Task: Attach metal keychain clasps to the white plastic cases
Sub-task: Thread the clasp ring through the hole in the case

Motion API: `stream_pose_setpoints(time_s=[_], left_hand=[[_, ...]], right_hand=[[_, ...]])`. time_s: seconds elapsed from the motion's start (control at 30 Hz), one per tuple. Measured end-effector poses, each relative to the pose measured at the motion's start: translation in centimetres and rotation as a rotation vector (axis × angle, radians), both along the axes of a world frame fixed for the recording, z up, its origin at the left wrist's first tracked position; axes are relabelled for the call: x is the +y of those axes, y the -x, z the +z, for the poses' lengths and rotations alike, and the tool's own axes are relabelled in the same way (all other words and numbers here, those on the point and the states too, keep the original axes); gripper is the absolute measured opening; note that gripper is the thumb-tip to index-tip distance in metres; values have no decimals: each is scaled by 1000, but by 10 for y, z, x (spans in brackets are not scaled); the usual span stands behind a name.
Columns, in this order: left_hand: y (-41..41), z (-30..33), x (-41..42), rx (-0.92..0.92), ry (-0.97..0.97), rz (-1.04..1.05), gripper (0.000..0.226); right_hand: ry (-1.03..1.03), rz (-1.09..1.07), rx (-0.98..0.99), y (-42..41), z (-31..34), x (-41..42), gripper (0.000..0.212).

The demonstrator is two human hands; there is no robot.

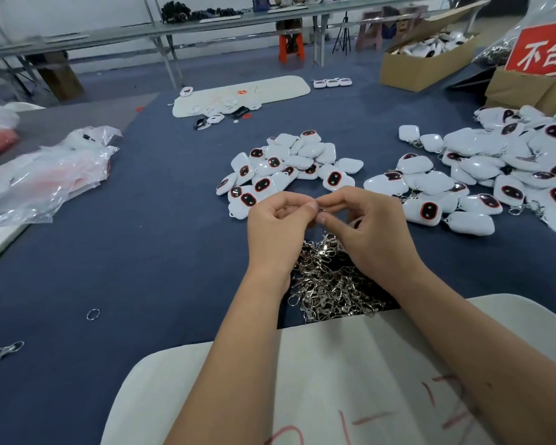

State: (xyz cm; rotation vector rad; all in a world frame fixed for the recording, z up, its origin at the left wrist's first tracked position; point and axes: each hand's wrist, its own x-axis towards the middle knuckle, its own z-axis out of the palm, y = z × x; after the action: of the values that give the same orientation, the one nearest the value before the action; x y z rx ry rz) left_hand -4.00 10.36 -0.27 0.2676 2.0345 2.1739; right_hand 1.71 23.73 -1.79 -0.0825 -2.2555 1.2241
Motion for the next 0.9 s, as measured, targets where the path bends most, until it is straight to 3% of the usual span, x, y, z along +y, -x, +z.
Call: stream_pose_setpoints(time_s=[0.2,0.63,0.9], left_hand=[[4,-1,-7,53,20,-66,16],[1,1,-5,286,213,-57,12],[-1,-2,-1,405,267,-11,14]], right_hand=[[191,13,16,3,1,6,8],[328,89,-15,6,-1,9,14],[281,77,-4,4,2,10,13]])
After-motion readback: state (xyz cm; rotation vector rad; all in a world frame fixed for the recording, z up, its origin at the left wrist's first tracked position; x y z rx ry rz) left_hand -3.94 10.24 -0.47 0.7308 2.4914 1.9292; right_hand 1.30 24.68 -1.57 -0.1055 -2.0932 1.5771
